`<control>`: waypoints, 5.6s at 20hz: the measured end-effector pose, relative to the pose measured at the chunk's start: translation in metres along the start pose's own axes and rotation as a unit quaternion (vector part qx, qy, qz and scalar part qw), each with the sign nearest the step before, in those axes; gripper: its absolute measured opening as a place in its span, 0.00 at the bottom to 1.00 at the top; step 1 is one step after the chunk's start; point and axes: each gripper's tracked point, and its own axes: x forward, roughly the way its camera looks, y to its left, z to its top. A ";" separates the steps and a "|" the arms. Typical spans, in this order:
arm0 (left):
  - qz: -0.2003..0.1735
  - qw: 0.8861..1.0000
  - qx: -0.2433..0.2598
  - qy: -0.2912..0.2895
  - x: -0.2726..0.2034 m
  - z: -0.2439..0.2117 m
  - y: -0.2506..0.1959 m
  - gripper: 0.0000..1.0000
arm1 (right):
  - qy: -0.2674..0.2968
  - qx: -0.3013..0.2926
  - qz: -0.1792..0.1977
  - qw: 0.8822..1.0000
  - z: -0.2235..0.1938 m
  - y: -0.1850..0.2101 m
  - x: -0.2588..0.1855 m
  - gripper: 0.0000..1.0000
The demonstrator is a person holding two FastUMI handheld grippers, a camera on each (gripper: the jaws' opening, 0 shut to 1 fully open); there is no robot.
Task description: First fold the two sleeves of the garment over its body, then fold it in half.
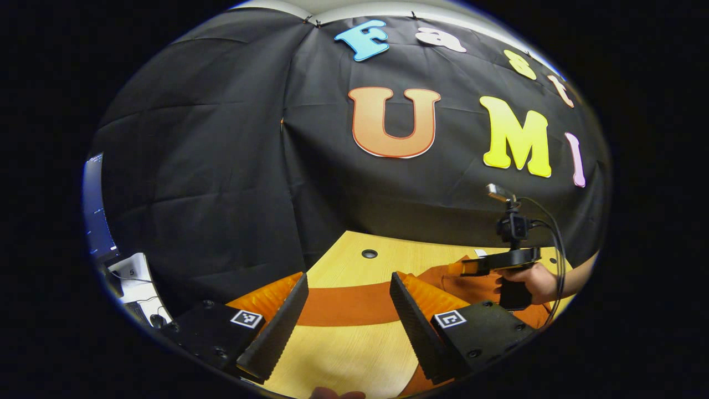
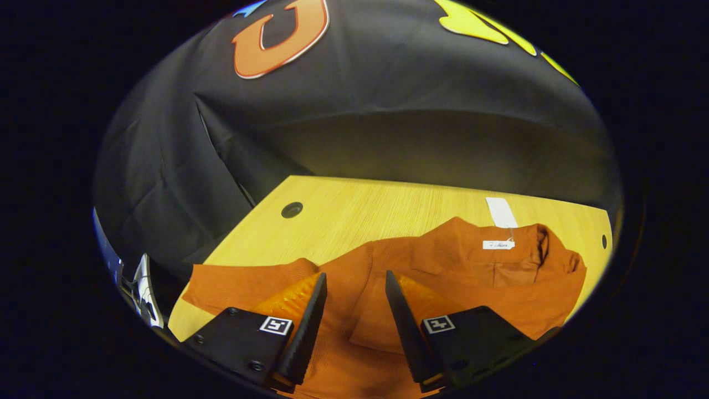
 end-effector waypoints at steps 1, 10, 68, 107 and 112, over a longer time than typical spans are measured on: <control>-0.002 1.000 -0.003 -0.002 0.000 0.000 0.000 0.96 | -0.010 -0.001 0.005 1.000 0.004 0.002 -0.017 0.74; 0.033 0.999 -0.010 -0.022 0.037 -0.005 0.072 0.97 | -0.066 -0.015 0.034 0.997 0.003 0.013 -0.174 0.83; -0.349 0.908 0.033 0.229 0.099 0.017 -0.430 0.02 | -0.214 0.141 -0.100 0.961 -0.025 -0.253 -0.486 0.83; -0.156 0.981 0.018 -0.112 -0.087 0.168 -0.367 0.98 | -0.256 0.019 -0.069 0.964 0.010 -0.178 -0.475 0.94; -0.127 0.981 0.039 -0.141 -0.107 0.173 -0.304 0.97 | -0.246 0.010 -0.061 0.967 -0.001 -0.142 -0.463 0.96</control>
